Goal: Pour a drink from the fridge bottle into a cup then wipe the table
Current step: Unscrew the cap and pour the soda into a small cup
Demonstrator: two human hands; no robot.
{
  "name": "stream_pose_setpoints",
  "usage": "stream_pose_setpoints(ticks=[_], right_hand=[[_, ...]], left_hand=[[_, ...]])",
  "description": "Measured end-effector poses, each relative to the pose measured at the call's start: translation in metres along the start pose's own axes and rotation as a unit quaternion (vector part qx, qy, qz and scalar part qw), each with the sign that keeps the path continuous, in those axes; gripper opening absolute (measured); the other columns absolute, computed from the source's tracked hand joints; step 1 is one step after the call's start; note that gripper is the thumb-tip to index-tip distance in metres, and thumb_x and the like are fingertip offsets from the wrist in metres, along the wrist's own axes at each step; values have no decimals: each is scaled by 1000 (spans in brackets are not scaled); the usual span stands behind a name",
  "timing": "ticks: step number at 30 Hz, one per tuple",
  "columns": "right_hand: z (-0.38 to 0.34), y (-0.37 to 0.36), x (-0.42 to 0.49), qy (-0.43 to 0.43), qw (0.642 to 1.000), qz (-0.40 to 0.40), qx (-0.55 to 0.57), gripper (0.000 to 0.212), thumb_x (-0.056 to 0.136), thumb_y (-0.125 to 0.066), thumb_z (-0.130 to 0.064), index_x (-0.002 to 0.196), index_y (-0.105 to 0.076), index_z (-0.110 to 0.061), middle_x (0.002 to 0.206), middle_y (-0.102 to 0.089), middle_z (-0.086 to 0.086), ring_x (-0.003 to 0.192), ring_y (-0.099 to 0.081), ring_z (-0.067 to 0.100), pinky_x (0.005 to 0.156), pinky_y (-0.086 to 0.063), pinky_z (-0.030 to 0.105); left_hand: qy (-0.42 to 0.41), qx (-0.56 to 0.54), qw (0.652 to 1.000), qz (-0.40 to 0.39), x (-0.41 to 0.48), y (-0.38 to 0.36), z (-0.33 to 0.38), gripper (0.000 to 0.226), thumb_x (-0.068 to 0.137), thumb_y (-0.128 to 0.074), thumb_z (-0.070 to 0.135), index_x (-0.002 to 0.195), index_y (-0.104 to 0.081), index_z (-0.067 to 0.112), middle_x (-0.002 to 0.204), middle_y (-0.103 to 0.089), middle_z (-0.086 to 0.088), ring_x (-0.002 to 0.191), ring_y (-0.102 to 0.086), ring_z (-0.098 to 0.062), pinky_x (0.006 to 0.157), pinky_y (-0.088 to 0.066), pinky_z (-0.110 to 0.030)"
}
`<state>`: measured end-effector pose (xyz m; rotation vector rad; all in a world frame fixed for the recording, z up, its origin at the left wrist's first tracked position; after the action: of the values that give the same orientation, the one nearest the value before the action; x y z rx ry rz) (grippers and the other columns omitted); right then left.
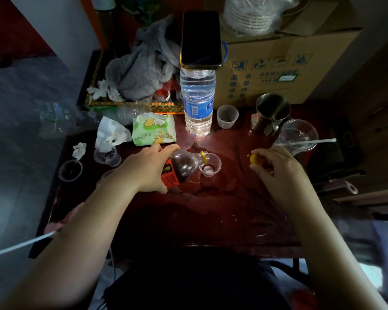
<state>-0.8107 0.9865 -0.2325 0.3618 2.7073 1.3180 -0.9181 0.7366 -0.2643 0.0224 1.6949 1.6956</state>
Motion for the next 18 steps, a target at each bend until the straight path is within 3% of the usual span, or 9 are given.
stream_pose_setpoints(ticks=[14, 18], right_hand=[[3, -3, -5, -10, 1000, -9, 1, 35, 85, -67, -23, 119, -62, -18, 104, -56, -3, 83, -59, 15, 78, -50, 29], [3, -4, -5, -15, 1000, -10, 1, 35, 85, -67, -24, 119, -62, -18, 102, -55, -3, 81, -58, 13, 75, -48, 25]], left_hand=[[6, 9, 1000, -16, 2, 1, 1, 111, 60, -81, 41, 146, -11, 40, 128, -41, 0, 120, -44, -22, 74, -43, -34], [8, 13, 1000, -17, 3, 2, 1, 111, 59, -82, 41, 146, -12, 39, 128, -41, 0, 120, -44, -22, 75, -43, -34]])
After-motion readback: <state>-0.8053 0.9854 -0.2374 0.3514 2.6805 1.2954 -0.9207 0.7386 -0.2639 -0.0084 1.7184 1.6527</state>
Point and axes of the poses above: each hand's wrist, its own x-axis towards the middle knuckle, its own y-axis out of the back of the hand, z = x × y, the point moved 6 cm from there along x, towards the middle knuckle
